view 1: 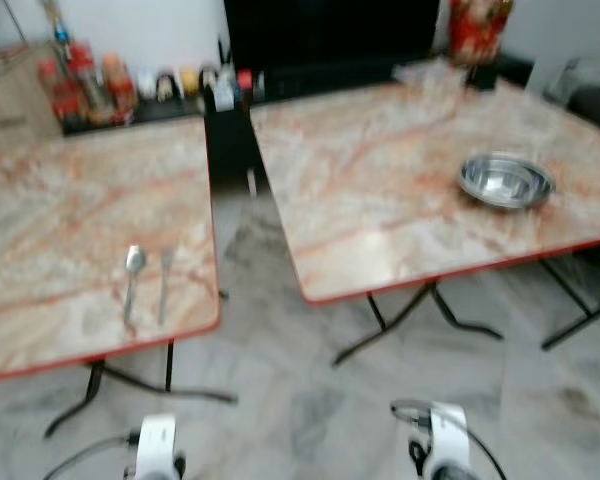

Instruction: Setting the table

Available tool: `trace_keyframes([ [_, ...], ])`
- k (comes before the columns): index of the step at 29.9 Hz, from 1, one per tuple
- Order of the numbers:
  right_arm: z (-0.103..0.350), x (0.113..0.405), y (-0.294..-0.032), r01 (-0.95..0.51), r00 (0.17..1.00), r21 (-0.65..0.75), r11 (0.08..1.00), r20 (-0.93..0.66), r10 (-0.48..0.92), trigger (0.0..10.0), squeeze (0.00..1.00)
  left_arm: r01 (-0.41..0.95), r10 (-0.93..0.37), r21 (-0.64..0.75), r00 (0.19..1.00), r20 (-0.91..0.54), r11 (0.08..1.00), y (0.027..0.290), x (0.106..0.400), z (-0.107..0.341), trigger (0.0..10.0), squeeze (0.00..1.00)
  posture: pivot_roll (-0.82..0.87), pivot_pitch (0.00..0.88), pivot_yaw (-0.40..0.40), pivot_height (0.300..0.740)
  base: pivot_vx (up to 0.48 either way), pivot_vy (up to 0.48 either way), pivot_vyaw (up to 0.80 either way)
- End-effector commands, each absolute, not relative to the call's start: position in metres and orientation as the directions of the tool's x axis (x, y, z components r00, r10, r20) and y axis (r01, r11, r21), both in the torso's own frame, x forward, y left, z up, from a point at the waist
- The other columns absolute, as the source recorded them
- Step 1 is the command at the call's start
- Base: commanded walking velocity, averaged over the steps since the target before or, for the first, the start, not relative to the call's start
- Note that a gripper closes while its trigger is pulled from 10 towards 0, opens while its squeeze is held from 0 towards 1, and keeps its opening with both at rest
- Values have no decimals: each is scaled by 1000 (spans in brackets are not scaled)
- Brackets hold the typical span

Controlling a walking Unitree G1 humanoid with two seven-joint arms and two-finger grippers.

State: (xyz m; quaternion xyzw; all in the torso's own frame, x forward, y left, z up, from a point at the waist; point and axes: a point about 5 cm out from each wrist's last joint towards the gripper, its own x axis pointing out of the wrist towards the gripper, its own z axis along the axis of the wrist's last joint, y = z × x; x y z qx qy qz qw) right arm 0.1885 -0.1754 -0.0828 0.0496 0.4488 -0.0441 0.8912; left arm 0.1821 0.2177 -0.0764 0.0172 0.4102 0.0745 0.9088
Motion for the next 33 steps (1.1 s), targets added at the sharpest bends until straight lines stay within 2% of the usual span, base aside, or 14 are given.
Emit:
trace_keyframes([
  [1,-82,190,-173,112,599,53,992,-800,-25,10000,0,-119,157,105,650,-744,987,220,183,-76,10000,0,18,0,53,732,0,480,0],
  [6,-81,192,-172,97,605,41,994,-796,-26,10000,0,-117,159,109,651,-742,987,221,184,-75,10000,0,20,0,55,732,0,480,0],
  [11,-81,191,-172,110,603,39,993,-797,-35,10000,0,-117,160,110,654,-739,987,221,184,-75,10000,0,24,0,52,732,0,480,666],
  [25,-81,192,-172,122,602,57,991,-798,-28,10000,0,-125,163,107,657,-736,986,220,186,-74,10000,0,28,0,50,732,0,480,0],
  [29,-82,191,-170,93,603,45,995,-798,-20,10000,0,-128,161,101,669,-725,987,219,188,-73,10000,0,28,0,49,732,0,0,0],
  [33,-82,191,-170,96,602,45,994,-798,-22,10000,0,-132,157,91,678,-718,987,217,190,-72,10000,0,29,0,48,732,0,0,559],
])
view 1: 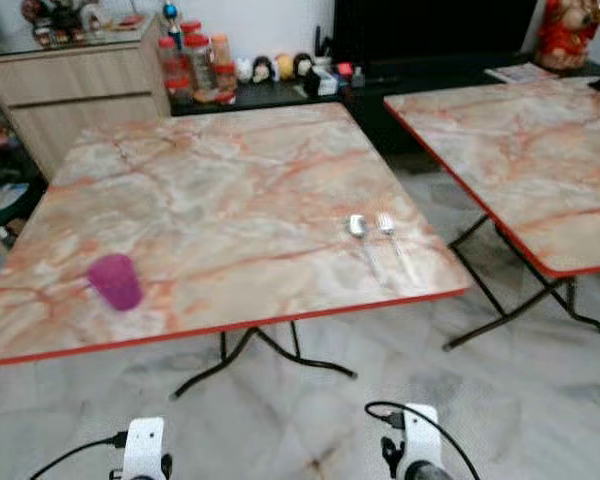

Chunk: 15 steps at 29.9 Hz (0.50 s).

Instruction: Setting the table

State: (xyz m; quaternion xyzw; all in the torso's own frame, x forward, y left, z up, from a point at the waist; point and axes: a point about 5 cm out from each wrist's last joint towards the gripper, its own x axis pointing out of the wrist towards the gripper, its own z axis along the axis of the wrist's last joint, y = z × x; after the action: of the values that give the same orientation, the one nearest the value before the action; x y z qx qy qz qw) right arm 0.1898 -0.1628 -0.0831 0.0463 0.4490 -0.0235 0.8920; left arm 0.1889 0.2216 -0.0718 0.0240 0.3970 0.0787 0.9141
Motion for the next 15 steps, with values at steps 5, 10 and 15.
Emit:
trace_keyframes([
  [5,-82,191,-171,99,601,45,994,-799,-23,10000,0,-136,152,81,684,-713,987,217,190,-72,10000,0,31,0,45,732,0,0,534],
  [10,-82,190,-171,115,596,57,992,-803,-23,10000,0,-134,151,80,684,-714,988,216,190,-72,10000,0,30,0,43,732,0,0,83],
  [15,-82,190,-171,112,597,57,992,-802,-21,10000,0,-126,141,75,685,-715,989,213,190,-73,10000,0,31,0,42,732,0,0,0],
])
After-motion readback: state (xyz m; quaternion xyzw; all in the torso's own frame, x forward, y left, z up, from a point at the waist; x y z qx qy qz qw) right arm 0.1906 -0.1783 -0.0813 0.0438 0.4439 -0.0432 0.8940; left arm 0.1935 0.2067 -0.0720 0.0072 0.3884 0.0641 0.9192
